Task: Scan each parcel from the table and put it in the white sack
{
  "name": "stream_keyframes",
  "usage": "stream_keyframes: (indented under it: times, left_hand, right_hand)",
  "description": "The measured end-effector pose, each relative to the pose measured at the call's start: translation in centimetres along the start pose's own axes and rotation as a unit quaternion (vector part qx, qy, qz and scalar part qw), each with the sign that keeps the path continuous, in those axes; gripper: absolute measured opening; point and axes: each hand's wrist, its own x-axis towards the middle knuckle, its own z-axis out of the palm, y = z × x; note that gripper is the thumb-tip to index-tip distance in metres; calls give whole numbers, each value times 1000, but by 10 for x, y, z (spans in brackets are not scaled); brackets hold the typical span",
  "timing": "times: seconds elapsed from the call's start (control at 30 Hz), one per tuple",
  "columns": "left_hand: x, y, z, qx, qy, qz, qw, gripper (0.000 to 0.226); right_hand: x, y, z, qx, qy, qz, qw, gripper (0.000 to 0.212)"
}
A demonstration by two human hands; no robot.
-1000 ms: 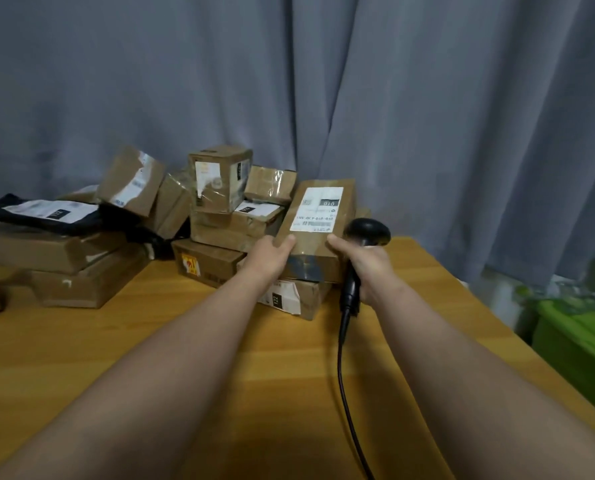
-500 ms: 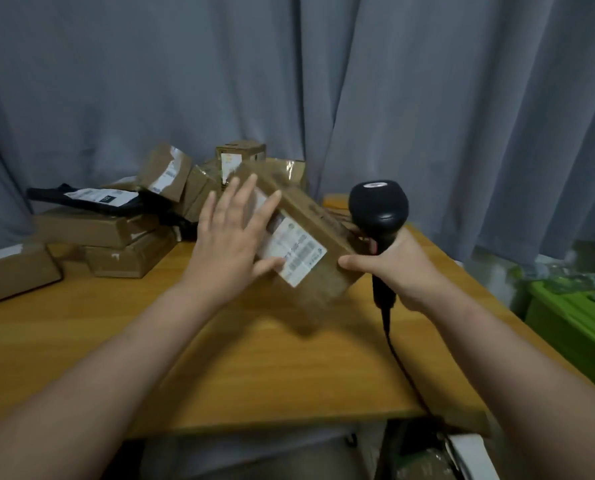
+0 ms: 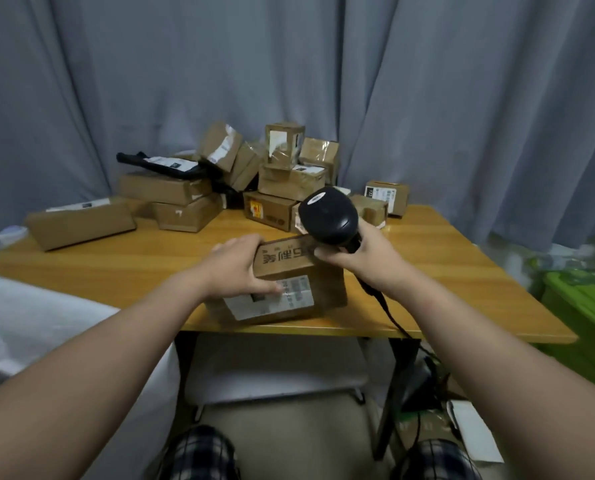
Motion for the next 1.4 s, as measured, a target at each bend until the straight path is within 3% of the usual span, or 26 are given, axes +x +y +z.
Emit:
stream_keyframes:
  times: [0.1,0.2,0.5,0.6,0.8,1.4]
  left_hand:
    - [-6,-7,10,-143,88,-52,984,76]
    - [-9,-8,21,-358,122,-124,917,75]
    - [-19,-28,48,-470,160,-194,846,75]
    - [-19,-27,49,-458,169,-194,851,74]
    - [-15,-35,55,-428,133,-209,869,91]
    - [-13,-31,58,-428,145,-224,863,86]
  right_hand:
    - [-10,-5,9,122,139,28,982,24]
    - [-21,-11,20,204,201,68,956,10]
    - [-55,11,59,154,152,76,973,27]
    - [-55,12,66,127,142,70,979,23]
    - [-51,8,74,108,156,79,979,24]
    - [-55,7,74,93,148,66,982,19]
